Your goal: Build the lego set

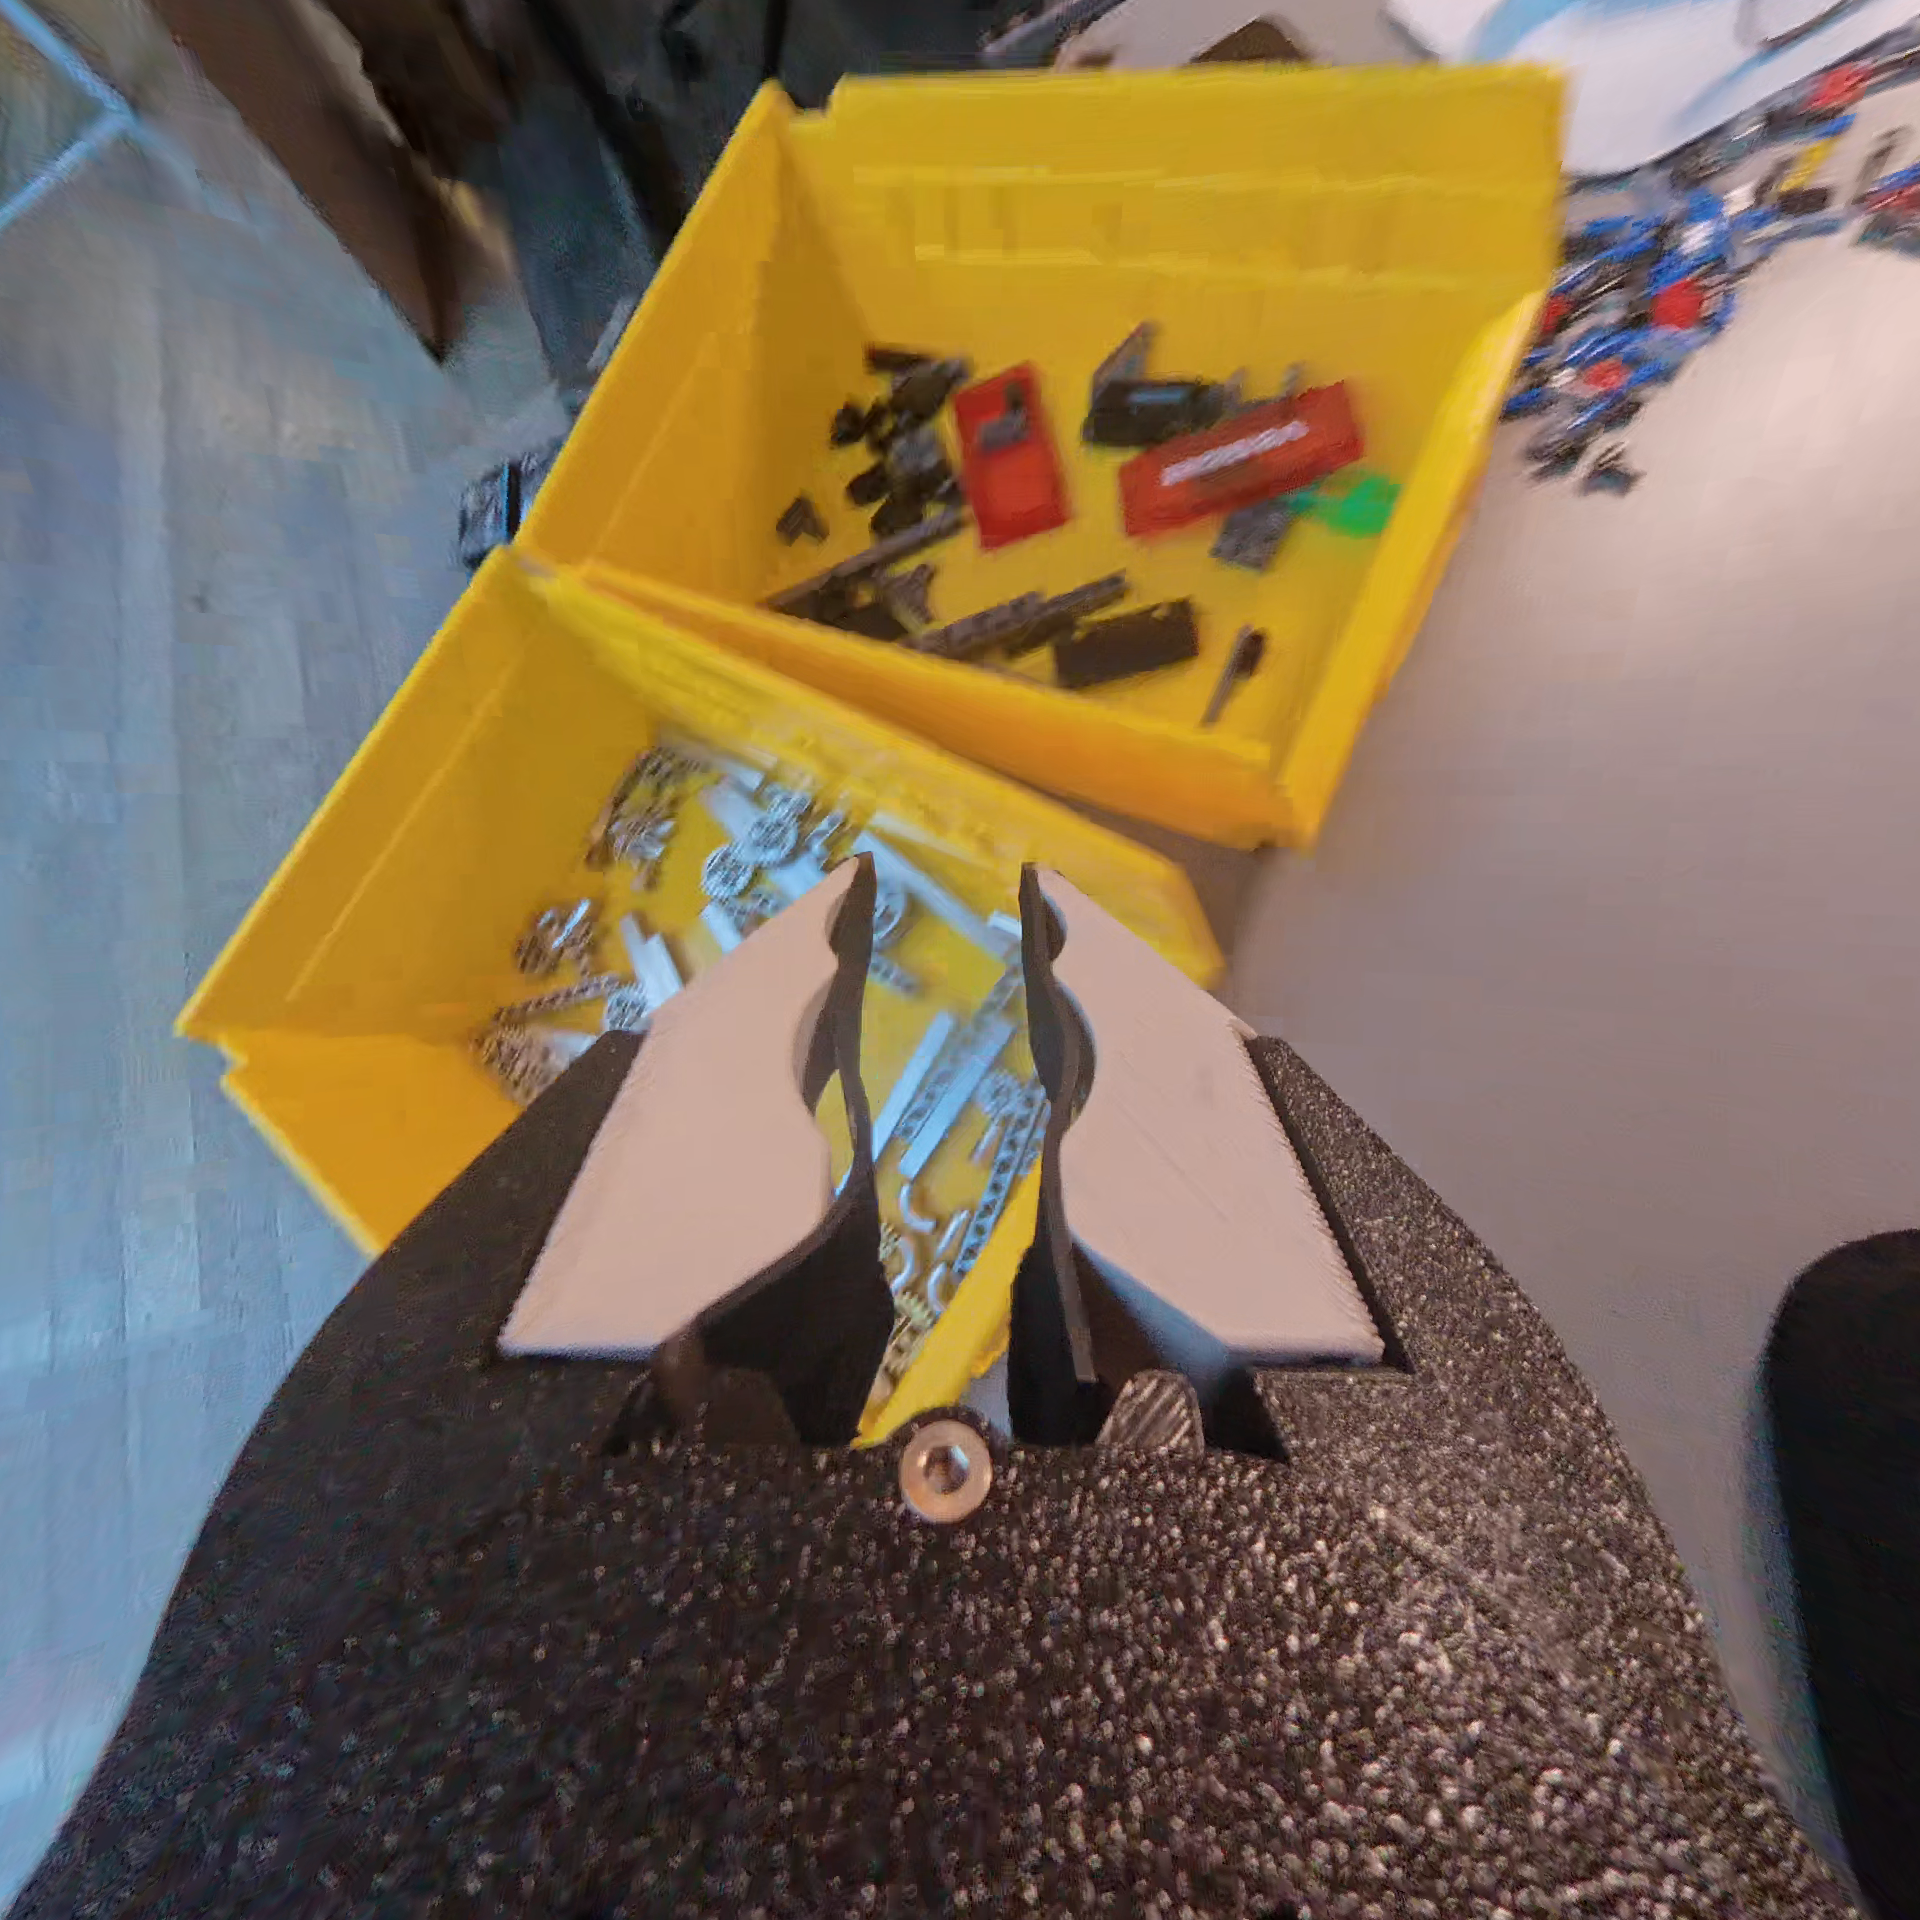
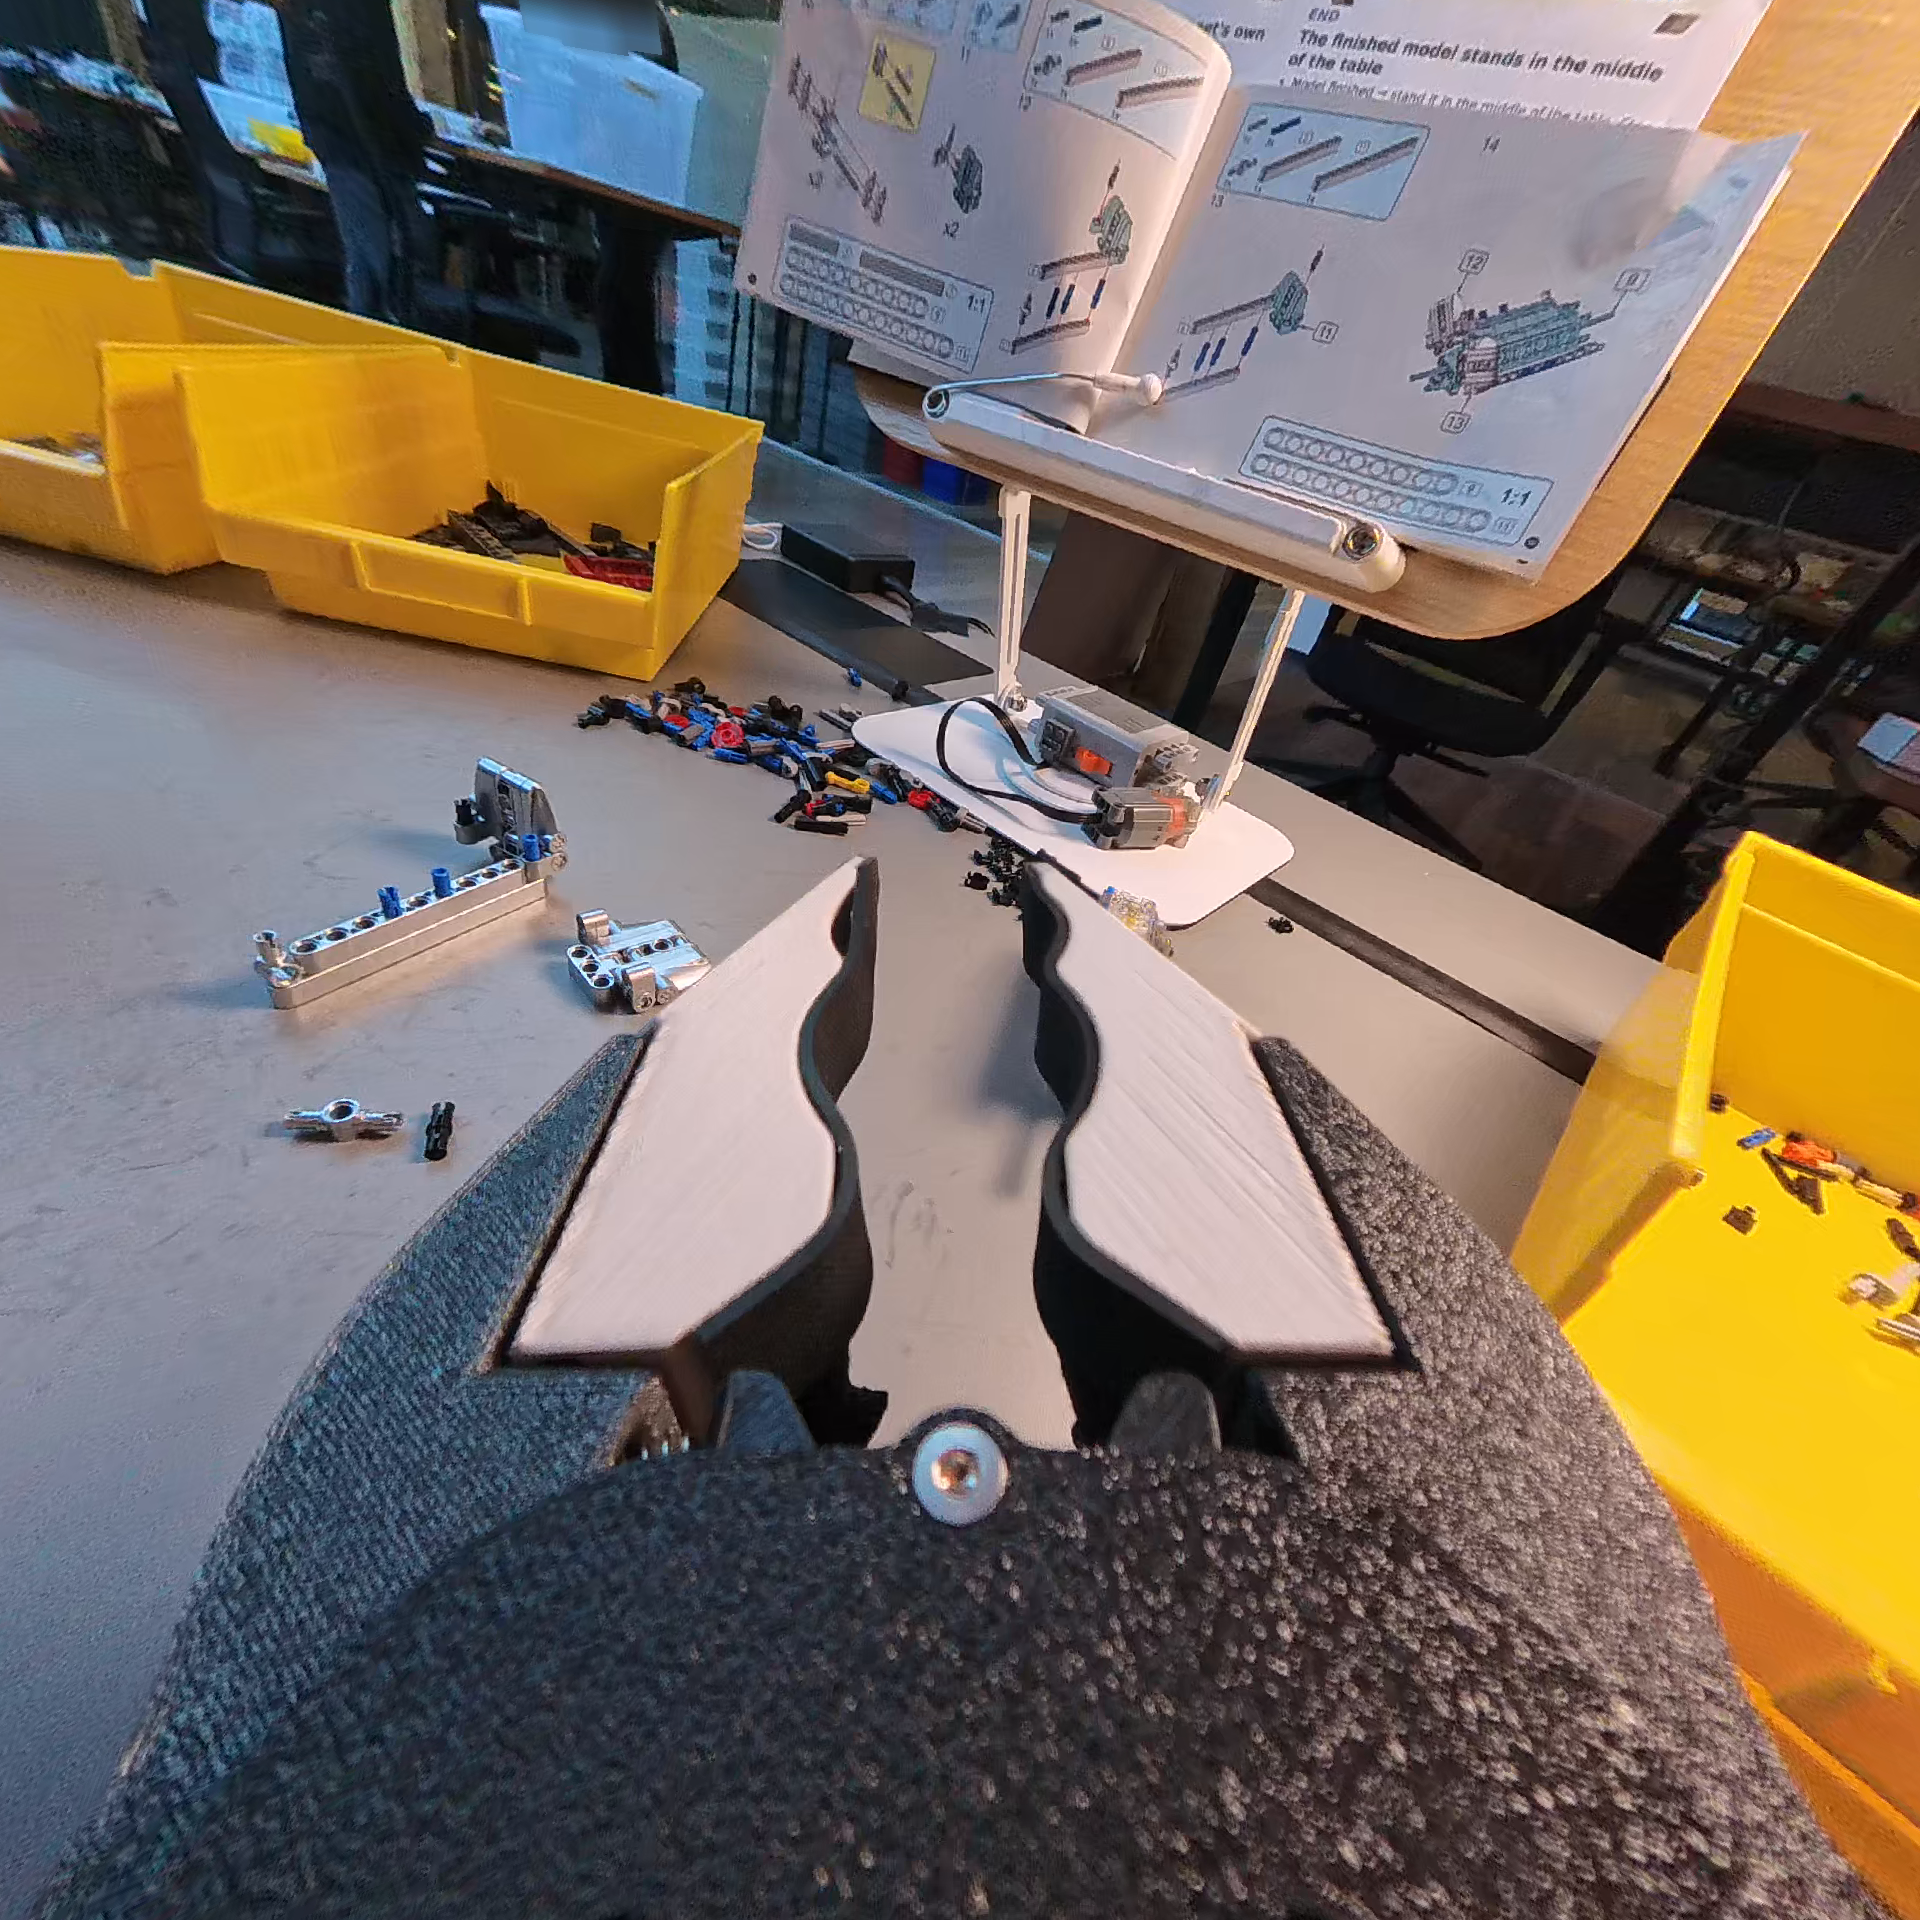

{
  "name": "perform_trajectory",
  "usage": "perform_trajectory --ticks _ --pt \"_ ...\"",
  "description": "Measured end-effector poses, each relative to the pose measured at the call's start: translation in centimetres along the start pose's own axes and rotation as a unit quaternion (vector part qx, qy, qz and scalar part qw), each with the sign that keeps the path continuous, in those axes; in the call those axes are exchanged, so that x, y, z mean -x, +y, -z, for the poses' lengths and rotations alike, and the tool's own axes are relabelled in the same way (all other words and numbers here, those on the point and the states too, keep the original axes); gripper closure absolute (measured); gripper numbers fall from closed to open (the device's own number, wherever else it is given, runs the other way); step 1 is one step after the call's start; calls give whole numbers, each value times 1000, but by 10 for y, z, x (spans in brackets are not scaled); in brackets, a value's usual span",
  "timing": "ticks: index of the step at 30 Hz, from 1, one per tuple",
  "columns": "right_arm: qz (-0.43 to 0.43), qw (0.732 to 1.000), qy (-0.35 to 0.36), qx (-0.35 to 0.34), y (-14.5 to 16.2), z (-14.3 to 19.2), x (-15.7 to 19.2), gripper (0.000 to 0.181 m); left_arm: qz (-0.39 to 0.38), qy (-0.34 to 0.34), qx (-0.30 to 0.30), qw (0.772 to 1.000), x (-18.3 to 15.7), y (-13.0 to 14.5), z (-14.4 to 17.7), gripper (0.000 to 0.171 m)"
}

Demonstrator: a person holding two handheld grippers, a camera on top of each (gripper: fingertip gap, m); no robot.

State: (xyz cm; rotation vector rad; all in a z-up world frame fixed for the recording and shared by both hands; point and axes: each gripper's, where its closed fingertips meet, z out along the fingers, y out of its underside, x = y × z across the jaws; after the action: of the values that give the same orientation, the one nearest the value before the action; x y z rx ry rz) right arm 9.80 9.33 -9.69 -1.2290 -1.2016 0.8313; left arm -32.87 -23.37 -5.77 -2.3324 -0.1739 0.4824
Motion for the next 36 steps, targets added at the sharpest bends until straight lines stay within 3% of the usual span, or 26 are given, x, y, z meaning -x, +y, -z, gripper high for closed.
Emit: perform_trajectory --ticks 4,9,13,19,23,26,30,36 --pt "19 1000 11 14 4 -4 1 155 13 -1 108 994 48 60 -12 144" --pt "53 998 26 38 11 -12 4 155 -59 64 248 965 46 116 -36 151" --pt "68 996 39 51 15 -16 3 155 -135 105 317 933 33 136 -55 151" --pt "65 995 53 54 16 -16 -2 155 -179 154 336 912 18 138 -79 155" --pt "71 994 57 60 18 -18 -3 155 -192 109 337 915 38 132 -90 156" --pt "80 993 56 64 20 -19 -1 155 -178 90 311 929 50 121 -92 157" --pt "90 992 53 69 23 -21 1 155 -190 157 256 935 26 107 -84 159" --pt "95 992 53 68 23 -21 1 155 -196 210 286 914 2 124 -75 160"
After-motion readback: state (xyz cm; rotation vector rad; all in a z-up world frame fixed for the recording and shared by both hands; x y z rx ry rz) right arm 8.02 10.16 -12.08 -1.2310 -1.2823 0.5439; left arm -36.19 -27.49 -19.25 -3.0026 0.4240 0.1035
